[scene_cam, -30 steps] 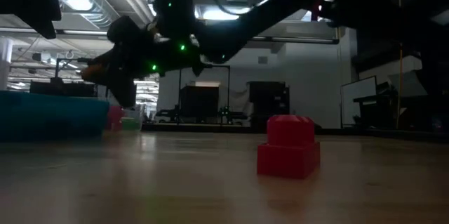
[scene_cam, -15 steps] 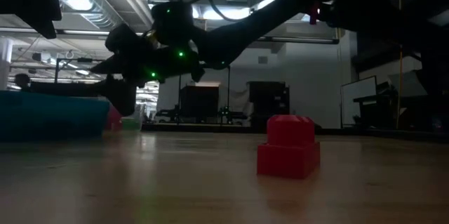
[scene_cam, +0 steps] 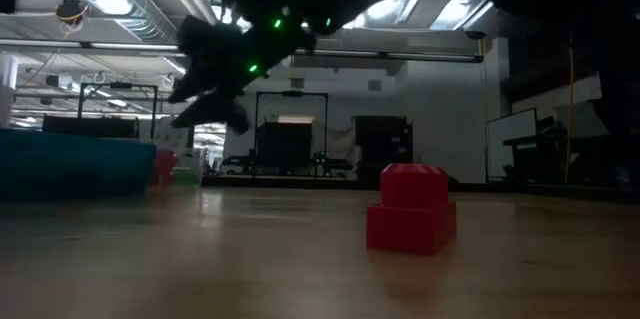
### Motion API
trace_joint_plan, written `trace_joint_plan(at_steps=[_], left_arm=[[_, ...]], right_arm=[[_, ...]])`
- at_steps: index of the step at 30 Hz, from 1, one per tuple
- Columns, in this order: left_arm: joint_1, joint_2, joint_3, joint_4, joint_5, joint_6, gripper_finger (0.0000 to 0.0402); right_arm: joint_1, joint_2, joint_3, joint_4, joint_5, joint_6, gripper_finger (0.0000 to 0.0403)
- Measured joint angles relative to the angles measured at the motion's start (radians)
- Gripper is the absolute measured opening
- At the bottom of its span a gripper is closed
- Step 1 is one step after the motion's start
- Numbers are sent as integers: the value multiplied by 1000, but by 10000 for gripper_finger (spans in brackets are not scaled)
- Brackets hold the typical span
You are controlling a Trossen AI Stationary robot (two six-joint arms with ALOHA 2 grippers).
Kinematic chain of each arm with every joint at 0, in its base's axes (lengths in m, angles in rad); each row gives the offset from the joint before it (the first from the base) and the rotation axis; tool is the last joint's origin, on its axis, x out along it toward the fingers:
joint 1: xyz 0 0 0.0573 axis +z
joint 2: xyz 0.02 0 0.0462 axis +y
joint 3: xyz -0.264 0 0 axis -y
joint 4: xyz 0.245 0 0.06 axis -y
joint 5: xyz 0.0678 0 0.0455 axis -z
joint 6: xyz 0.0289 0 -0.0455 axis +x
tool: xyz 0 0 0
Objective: Sort blocks by size
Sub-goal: Put the yellow 4 stud game piece into the blue bin
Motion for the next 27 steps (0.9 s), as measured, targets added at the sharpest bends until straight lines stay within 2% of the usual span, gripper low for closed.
trace_joint_plan(at_steps=[4,9,13,18,27], left_arm=[[-19,0,0,27,162,-173,196],[-58,0,0,63,289,-427,196],[-116,0,0,151,312,-619,196],[-197,31,0,279,307,-932,196],[-239,221,0,521,303,-950,196]], right_arm=[[0,-74,0,-138,31,-12,250],[0,-125,1,-191,117,-36,250],[0,-147,0,-247,162,-48,250],[0,-162,0,-448,169,-42,250],[-38,-194,0,-664,134,-37,250]])
